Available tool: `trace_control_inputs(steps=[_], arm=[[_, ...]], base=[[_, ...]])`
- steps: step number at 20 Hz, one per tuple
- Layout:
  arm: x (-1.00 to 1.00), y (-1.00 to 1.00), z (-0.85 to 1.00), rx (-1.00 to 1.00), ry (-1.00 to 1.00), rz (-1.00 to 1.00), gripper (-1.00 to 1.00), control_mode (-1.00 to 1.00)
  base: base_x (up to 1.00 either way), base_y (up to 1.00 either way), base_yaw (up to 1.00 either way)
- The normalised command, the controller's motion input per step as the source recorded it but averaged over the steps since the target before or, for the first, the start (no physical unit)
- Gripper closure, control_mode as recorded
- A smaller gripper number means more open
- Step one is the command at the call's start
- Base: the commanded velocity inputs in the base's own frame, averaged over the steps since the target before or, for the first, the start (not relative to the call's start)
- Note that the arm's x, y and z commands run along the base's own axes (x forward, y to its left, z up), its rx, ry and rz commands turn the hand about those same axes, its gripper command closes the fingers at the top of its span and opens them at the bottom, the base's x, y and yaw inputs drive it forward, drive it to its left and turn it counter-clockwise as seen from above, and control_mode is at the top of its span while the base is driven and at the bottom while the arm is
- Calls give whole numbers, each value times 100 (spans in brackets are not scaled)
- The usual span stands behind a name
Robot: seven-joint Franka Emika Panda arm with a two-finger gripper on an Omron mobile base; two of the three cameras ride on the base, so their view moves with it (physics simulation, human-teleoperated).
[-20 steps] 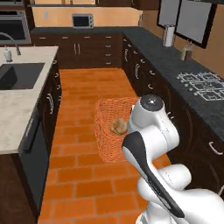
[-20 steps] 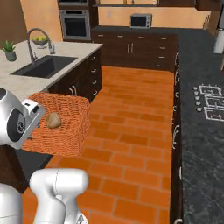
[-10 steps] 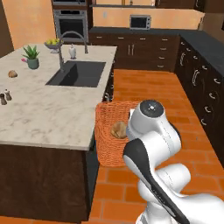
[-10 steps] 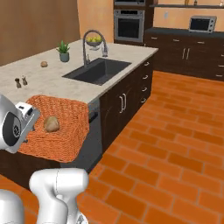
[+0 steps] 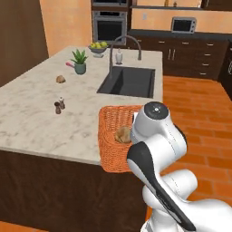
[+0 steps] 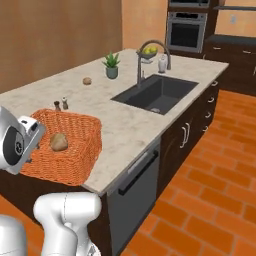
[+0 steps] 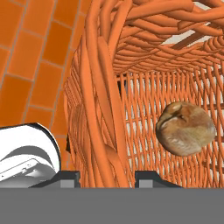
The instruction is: Open the cabinet, pick up the bread from the cabinet and place it in the basket. Then move the basket to the dining counter.
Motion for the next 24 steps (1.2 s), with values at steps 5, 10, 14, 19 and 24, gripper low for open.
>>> trace_control_inputs(steps=[5, 10, 14, 19, 24], arm=[[0, 0, 0, 0, 0, 0, 100, 100], [0, 0, 0, 0, 0, 0, 100, 100], [0, 0, 0, 0, 0, 0, 100, 100], [0, 0, 0, 0, 0, 0, 100, 100], [0, 0, 0, 0, 0, 0, 100, 100]], base=[[39, 100, 2], [91, 100, 0], [47, 100, -3], [-25, 100, -14], [51, 100, -16]])
